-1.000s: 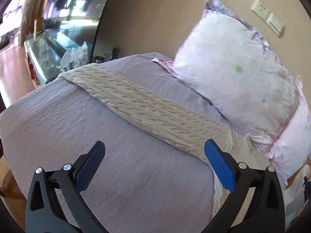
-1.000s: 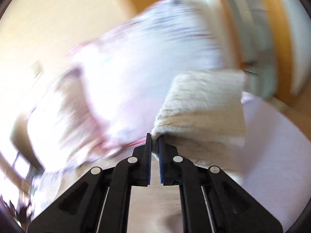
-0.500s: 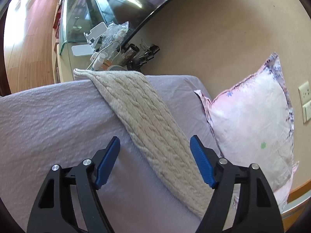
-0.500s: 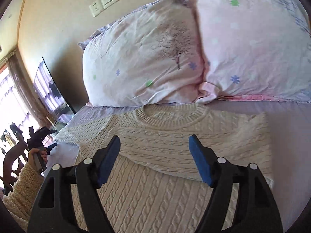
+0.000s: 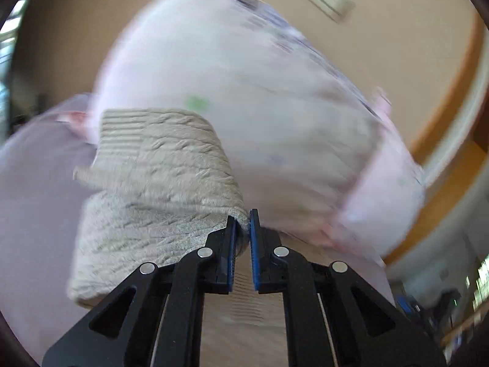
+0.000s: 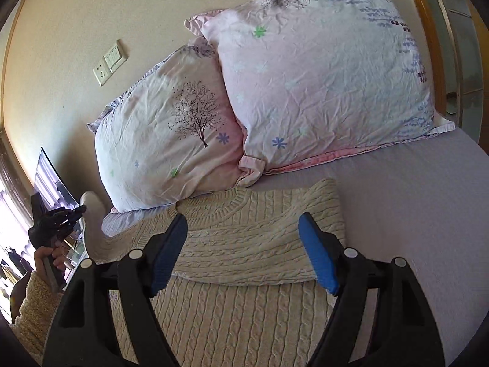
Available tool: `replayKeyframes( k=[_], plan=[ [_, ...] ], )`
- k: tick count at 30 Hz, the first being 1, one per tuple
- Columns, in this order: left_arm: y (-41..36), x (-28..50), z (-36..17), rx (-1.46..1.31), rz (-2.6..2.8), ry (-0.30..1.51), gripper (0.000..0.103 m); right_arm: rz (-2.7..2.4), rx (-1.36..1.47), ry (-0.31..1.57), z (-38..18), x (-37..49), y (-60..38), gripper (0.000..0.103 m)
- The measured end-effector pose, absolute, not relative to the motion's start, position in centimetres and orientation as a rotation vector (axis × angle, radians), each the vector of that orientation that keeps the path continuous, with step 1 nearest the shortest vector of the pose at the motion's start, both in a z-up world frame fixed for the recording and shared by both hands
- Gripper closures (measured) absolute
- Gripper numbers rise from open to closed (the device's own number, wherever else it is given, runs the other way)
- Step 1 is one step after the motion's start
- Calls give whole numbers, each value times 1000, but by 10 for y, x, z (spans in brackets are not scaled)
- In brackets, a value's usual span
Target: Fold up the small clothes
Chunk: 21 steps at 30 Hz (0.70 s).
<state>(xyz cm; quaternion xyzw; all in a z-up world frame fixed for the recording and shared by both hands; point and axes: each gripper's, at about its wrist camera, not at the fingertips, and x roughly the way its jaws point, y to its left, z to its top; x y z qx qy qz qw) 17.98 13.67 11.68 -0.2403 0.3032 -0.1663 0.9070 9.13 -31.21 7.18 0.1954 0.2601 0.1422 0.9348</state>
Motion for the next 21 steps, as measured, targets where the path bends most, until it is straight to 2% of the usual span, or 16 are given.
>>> replayKeyframes(
  k=[3,6,7,8,9,10,12,14,18,19,21],
  plan=[
    [3,192,88,-351,-657,814,95,281,415,564,60,101,-312,27],
    [-49,183,59,-272,-754,965,95,279,485,604,47,102,-328,29],
    [-43,176,58,-277,-752,960,95,282,501,616,43,102,-334,31],
    [-30,169,59,-281,-729,937,95,281,500,634,40,104,-336,38],
    [-14,160,63,-280,-682,902,84,276,497,656,37,108,-336,45],
    [6,149,68,-279,-626,861,61,273,499,679,34,113,-335,48],
    [48,126,76,-263,-485,783,36,271,509,722,26,127,-330,59],
    [87,104,76,-246,-364,773,35,197,492,766,19,143,-326,61],
    [150,70,52,-299,-226,877,33,70,527,826,2,168,-327,62],
    [158,61,43,-308,-208,902,33,66,536,832,-3,174,-328,66],
    [163,48,31,-324,-215,930,33,66,510,815,-6,178,-327,95]
  ],
)
